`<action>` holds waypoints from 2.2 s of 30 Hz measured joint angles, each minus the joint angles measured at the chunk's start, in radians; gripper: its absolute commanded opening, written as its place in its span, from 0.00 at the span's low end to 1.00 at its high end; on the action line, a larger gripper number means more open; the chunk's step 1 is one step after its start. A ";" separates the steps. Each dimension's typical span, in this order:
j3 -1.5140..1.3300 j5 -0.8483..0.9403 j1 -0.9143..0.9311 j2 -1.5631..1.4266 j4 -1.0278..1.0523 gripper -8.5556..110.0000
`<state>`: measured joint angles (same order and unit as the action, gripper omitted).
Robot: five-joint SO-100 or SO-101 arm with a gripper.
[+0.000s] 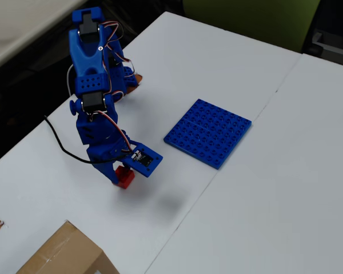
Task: Pick up the 2x2 red block and go up the 8x8 blue block.
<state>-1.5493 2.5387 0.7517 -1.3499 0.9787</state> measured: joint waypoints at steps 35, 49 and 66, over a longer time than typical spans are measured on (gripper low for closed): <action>0.316 0.179 -0.408 -0.272 0.453 0.08; 0.353 0.301 -0.591 -0.311 0.511 0.08; 0.364 0.502 -0.696 -0.311 0.529 0.08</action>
<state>-1.1858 3.0403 0.0552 -1.6613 1.5079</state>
